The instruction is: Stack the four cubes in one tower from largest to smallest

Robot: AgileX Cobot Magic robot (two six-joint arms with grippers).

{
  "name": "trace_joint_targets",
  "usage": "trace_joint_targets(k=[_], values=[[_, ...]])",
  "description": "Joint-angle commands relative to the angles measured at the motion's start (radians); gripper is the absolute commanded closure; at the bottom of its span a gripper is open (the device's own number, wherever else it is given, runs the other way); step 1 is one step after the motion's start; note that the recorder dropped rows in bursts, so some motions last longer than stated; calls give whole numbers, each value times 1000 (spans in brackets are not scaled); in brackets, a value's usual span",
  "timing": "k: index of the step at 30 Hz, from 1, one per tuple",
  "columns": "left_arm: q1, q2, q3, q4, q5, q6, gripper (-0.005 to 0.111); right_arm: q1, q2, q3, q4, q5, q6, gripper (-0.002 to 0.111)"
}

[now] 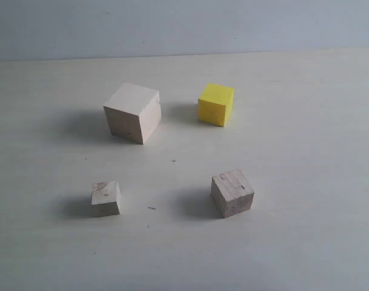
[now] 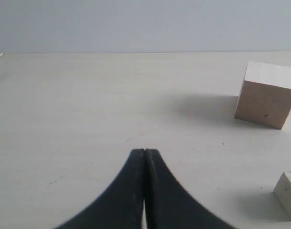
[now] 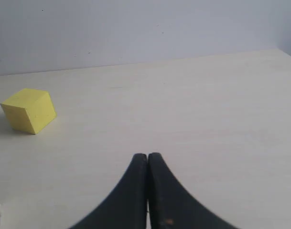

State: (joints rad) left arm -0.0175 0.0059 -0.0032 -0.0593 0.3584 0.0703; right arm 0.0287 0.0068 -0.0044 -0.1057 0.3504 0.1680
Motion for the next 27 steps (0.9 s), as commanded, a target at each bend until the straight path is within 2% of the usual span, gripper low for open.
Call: trace_joint_targets(k=[1, 14, 21, 27], values=[[-2, -6, 3, 2, -6, 1, 107, -4, -7, 4, -3, -11, 0, 108], [-2, -6, 3, 2, -6, 1, 107, -4, -7, 4, -3, -11, 0, 108], [-2, -6, 3, 9, -130, 3, 107, -4, -7, 4, -3, -11, 0, 108], [-2, -6, 3, 9, -128, 3, 107, -4, -7, 4, -3, -11, 0, 108]])
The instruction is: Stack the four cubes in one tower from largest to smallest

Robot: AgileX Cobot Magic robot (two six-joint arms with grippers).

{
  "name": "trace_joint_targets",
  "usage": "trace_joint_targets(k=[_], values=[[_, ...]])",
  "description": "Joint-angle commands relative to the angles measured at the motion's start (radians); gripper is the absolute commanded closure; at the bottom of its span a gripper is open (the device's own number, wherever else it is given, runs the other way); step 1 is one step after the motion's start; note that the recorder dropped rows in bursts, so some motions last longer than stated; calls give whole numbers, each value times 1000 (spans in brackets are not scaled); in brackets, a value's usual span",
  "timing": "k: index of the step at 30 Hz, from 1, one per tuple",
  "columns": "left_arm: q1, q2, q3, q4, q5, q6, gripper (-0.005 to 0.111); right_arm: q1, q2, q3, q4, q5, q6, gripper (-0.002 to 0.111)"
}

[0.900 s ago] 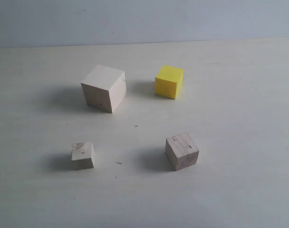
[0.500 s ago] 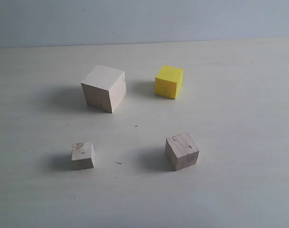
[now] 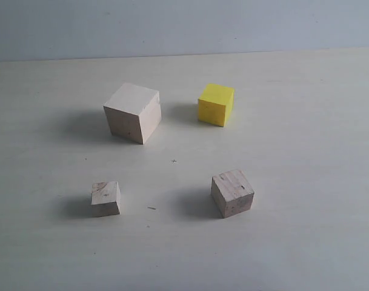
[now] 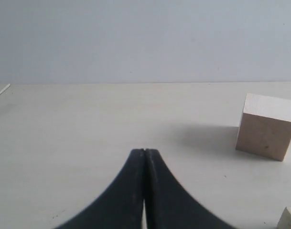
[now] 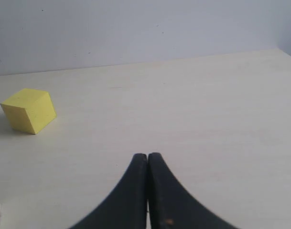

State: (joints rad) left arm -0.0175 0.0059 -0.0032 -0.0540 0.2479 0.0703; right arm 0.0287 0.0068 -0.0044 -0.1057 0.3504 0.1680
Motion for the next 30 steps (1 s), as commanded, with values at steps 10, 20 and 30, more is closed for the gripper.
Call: trace_joint_targets(k=[10, 20, 30], values=[[-2, -6, 3, 4, -124, 1, 107, -4, -7, 4, -3, -11, 0, 108], [-2, -6, 3, 4, -136, 1, 107, -4, -7, 4, -3, -11, 0, 108], [-2, -6, -58, -53, -287, -181, 107, -4, -7, 4, -3, -11, 0, 108]])
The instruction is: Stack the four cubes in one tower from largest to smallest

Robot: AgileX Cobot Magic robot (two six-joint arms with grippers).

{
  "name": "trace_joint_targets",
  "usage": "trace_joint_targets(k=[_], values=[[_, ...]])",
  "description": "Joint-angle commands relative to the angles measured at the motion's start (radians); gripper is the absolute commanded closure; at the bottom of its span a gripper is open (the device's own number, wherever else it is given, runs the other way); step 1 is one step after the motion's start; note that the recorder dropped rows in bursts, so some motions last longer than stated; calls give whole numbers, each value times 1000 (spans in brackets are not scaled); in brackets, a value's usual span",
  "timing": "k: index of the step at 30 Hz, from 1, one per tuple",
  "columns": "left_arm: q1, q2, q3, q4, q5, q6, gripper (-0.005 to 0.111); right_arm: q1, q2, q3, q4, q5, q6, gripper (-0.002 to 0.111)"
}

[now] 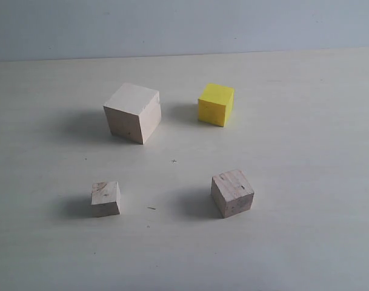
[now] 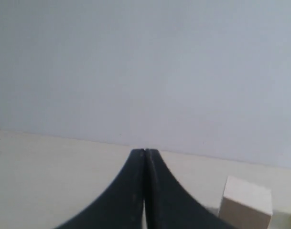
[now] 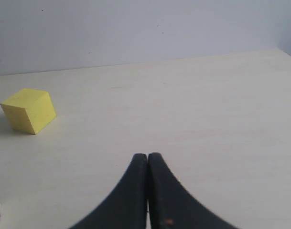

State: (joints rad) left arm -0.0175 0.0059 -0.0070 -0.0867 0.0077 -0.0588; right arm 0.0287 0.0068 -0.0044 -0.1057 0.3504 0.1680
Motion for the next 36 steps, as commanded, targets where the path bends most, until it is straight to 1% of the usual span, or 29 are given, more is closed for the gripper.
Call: trace_joint_targets(k=[1, 3, 6, 13, 15, 16, 18, 22, 25, 27, 29, 32, 36], values=[[-2, -6, -85, -20, -31, -48, 107, -4, -7, 4, -3, -11, 0, 108], [-2, -6, -154, -20, 14, -51, 107, -4, -7, 4, -3, -11, 0, 108], [-2, 63, -258, -20, 106, -51, 107, -4, -7, 4, -3, -11, 0, 108], [-4, 336, -513, -20, 301, -48, 107, -4, -7, 4, -3, -11, 0, 108], [-8, 415, -576, -50, 347, -26, 107, -4, -7, 4, -3, -11, 0, 108], [-16, 458, -617, -88, 383, 25, 107, -4, -7, 4, -3, -11, 0, 108], [-39, 545, -679, -215, 448, 145, 107, -4, -7, 4, -3, -11, 0, 108], [-92, 714, -785, -559, 646, 517, 107, -4, -7, 4, -3, -9, 12, 108], [-116, 826, -827, -772, 779, 742, 107, -4, -7, 4, -3, -9, 12, 108], [-121, 889, -831, -886, 810, 808, 107, -4, -7, 4, -3, -9, 14, 108], [-121, 933, -831, -964, 803, 825, 107, 6, -7, 4, -3, -9, 14, 108], [-121, 973, -831, -1002, 770, 828, 107, 24, -7, 4, -3, -9, 14, 108], [-121, 1005, -831, -1037, 752, 823, 107, 24, -7, 4, -3, -9, 14, 108]])
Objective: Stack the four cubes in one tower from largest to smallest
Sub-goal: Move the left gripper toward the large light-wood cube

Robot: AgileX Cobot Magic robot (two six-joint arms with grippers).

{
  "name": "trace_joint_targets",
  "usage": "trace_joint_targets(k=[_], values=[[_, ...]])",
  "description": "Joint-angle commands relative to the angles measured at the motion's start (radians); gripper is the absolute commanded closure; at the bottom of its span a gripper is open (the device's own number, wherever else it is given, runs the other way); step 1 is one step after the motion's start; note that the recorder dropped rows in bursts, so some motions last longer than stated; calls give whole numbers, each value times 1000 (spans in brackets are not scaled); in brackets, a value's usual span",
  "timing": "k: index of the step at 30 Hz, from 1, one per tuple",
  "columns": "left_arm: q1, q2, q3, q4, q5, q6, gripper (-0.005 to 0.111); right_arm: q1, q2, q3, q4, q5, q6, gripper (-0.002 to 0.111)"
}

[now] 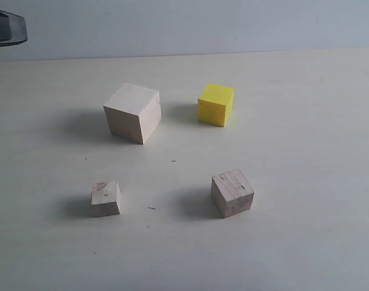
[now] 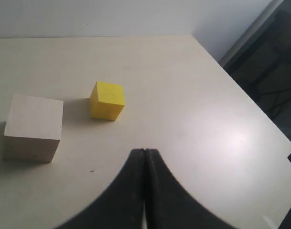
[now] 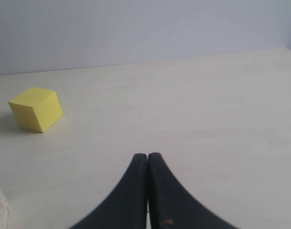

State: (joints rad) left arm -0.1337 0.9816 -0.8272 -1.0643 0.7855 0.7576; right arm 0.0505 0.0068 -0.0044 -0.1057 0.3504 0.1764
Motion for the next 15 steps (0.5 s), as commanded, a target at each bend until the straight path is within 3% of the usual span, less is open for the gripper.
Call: trace_joint_targets(k=[1, 7, 15], values=[[-4, 34, -11, -74, -26, 6, 107, 3, -7, 4, -3, -9, 6, 108], [-4, 59, -11, -168, -26, -2, 107, 2, -7, 4, -3, -9, 8, 108], [-4, 123, -11, -177, -55, -2, 107, 2, -7, 4, 0, -9, 8, 108]])
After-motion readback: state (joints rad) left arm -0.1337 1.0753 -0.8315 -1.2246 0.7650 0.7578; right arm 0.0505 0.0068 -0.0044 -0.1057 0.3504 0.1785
